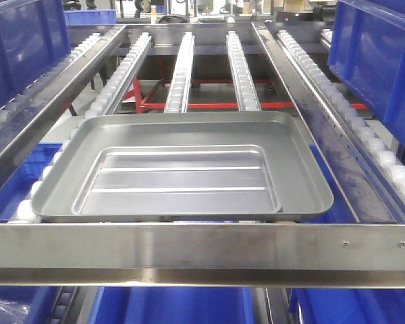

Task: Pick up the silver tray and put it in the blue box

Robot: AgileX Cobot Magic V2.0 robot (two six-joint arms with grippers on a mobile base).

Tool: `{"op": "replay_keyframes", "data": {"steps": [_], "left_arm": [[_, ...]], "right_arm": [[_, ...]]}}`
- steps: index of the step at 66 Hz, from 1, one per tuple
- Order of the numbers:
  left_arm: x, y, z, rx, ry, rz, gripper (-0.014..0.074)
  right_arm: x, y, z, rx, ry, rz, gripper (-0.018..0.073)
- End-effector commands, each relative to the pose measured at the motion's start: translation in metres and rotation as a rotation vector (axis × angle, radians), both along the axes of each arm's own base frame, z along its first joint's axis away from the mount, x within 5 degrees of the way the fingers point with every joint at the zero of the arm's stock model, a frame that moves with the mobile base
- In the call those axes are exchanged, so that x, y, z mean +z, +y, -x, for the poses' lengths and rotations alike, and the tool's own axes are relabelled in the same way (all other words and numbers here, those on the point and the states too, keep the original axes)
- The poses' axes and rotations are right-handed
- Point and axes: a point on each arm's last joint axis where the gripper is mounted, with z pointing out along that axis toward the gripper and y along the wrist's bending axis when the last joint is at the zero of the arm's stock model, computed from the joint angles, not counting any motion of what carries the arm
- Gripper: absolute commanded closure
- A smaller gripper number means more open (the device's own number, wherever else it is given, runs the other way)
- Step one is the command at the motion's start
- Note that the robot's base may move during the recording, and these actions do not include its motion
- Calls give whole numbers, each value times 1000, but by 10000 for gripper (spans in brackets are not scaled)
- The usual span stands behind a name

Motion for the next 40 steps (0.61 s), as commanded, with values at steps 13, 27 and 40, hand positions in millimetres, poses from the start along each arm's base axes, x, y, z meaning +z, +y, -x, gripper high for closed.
{"op": "replay_keyframes", "data": {"steps": [13, 27, 40], "left_arm": [[47, 0, 7, -14, -99, 20, 691], [89, -6, -8, -57, 392, 37, 691], [82, -11, -54, -74, 706, 59, 692]], "right_arm": [[37, 0, 2, 0, -6, 8, 510], [76, 2, -26, 12, 319, 20, 510], [77, 4, -72, 20, 615, 17, 510]]}}
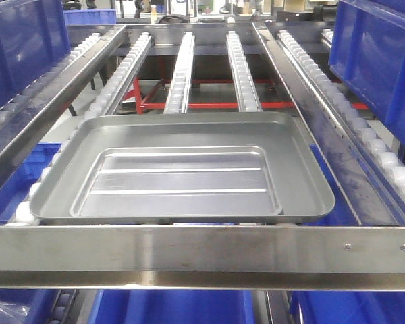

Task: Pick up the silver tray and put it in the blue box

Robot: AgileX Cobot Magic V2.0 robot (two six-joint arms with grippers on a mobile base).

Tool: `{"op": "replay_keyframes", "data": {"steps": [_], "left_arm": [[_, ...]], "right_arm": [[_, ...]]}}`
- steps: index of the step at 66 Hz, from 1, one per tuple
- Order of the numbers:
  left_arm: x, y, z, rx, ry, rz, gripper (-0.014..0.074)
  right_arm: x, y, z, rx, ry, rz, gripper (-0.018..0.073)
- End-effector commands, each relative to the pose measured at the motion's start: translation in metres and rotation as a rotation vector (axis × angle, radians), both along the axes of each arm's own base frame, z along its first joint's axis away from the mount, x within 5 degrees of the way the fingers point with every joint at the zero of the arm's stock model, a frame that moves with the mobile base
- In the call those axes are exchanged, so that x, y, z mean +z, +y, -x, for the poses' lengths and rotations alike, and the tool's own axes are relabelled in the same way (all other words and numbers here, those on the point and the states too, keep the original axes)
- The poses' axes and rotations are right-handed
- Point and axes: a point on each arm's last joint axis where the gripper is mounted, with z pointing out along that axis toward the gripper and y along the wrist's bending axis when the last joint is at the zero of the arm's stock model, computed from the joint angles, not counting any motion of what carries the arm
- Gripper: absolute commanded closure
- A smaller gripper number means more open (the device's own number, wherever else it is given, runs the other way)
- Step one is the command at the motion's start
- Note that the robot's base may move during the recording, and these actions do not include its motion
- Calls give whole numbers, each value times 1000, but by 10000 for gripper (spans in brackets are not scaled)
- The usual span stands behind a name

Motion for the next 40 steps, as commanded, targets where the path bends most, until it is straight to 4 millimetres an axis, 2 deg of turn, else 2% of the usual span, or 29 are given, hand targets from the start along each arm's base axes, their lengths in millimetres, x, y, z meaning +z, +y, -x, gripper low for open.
{"op": "replay_keyframes", "data": {"steps": [1, 16, 26, 31, 40], "left_arm": [[7, -4, -21, -1, 10, 52, 691], [-16, -8, -57, 19, 165, 101, 692], [-25, -11, -69, 37, 207, 150, 691], [-25, -18, -71, -19, 203, 158, 691], [-15, -41, -77, -151, 191, 153, 691]], "right_arm": [[11, 1, -21, -1, -2, -1, 510], [-9, 1, -42, -3, 134, -2, 510], [-24, 6, -52, -11, 276, -60, 508], [-24, 12, -59, 12, 329, -73, 501], [-14, 30, -79, 44, 298, -122, 501]]}}
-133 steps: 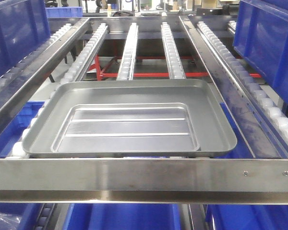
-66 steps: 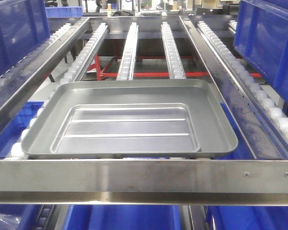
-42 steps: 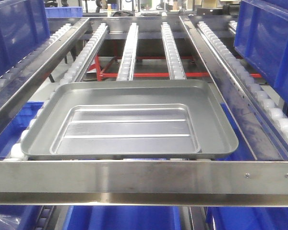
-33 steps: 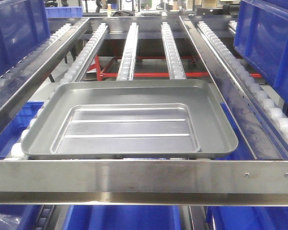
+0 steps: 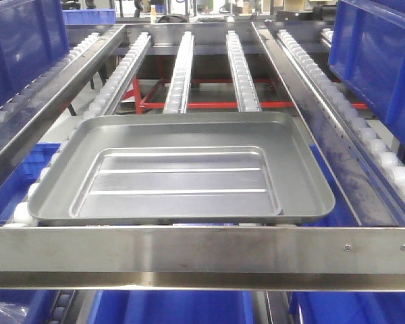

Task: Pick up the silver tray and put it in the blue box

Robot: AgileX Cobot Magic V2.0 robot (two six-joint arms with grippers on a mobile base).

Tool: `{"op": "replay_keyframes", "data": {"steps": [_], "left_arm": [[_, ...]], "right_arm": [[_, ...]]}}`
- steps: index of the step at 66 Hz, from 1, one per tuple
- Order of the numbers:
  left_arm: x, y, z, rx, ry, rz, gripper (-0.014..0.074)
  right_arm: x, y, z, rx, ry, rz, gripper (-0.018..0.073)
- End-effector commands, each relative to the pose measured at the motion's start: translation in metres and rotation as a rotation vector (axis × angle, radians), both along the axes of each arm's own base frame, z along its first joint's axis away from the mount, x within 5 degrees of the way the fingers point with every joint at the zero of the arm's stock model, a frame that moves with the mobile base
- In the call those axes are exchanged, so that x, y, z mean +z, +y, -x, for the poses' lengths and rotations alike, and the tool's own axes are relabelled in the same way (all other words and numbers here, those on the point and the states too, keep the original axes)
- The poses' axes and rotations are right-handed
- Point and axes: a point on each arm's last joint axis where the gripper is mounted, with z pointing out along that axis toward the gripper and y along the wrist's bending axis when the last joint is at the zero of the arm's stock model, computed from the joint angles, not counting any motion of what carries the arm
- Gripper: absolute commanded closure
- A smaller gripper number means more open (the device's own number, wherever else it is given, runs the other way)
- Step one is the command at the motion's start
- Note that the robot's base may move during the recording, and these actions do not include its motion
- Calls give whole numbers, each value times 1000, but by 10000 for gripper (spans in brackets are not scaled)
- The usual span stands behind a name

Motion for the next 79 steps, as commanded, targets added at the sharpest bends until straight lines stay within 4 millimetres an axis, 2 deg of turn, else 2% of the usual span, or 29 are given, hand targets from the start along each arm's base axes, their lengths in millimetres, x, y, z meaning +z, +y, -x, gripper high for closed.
{"op": "replay_keyframes", "data": {"steps": [1, 11, 22, 36, 41, 48, 60, 70, 79], "left_arm": [[20, -15, -12, -54, -108, 38, 691], [23, -45, -35, -119, -71, 28, 691], [19, -80, -71, -113, -33, -109, 691], [18, -127, -111, -106, 53, -132, 691], [18, -139, -126, -101, 60, -116, 691], [16, -148, -140, -96, 71, -116, 691], [7, -155, -150, -85, 119, -138, 691], [6, -154, -149, -83, 135, -146, 691], [5, -153, -149, -81, 146, -155, 691]], "right_arm": [[19, 12, -20, -5, -108, -53, 500], [15, 33, -50, -6, -51, -73, 500], [18, 56, -83, -45, -50, -42, 500], [28, 84, -110, -175, -29, 46, 500], [30, 101, -117, -150, -25, 37, 500], [28, 120, -127, -122, -16, 9, 500], [6, 144, -140, -89, 51, -10, 500], [-6, 150, -149, -73, 66, 4, 500], [-2, 153, -152, -32, 58, 12, 500]]}}
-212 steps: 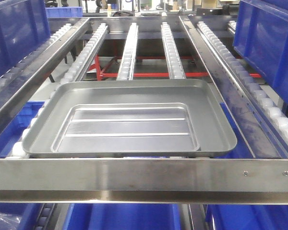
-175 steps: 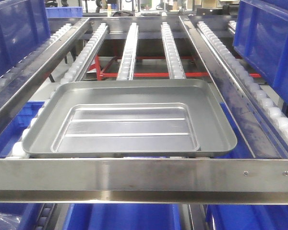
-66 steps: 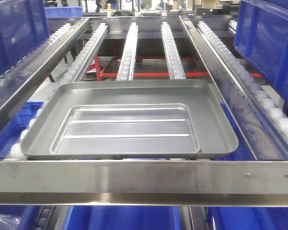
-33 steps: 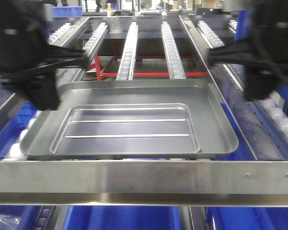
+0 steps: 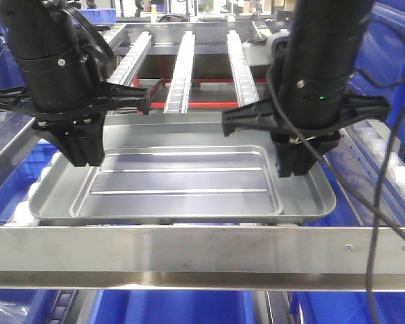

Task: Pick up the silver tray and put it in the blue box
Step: 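Lower both grippers, open, onto the tray's two short edges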

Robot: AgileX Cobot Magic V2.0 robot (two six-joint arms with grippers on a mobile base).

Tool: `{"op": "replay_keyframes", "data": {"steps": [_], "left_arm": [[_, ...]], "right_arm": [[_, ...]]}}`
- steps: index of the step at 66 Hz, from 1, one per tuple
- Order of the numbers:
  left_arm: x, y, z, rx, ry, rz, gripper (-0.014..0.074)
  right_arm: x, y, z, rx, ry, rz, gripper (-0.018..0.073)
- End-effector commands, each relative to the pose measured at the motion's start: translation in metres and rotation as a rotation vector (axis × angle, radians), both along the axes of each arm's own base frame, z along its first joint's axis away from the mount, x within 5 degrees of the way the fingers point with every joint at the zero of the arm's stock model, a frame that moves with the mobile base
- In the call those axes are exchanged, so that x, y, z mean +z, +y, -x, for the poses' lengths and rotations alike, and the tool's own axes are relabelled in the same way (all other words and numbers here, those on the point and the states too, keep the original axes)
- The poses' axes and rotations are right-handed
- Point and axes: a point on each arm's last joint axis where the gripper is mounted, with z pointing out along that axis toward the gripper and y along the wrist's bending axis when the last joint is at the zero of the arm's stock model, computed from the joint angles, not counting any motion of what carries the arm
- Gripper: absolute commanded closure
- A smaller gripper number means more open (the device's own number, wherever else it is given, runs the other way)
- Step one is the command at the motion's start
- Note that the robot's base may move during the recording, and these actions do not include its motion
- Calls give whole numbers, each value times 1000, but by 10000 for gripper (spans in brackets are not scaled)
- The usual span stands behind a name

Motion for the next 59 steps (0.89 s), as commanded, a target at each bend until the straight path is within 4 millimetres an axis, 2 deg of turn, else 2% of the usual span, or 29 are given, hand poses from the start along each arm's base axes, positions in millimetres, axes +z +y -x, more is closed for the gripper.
{"op": "replay_keyframes", "data": {"steps": [1, 20, 41, 59], "left_arm": [[25, -3, 0, -2, -72, 49, 691], [25, 9, -7, 27, -76, 42, 691], [24, 11, -7, 6, -72, 37, 691], [13, 11, -3, 2, -51, 55, 689]], "right_arm": [[31, 3, -5, 45, -104, -45, 500], [33, -9, -13, -18, -62, -110, 500], [27, -3, -13, 14, -35, -145, 500], [33, -1, -20, 24, -52, -124, 500]]}}
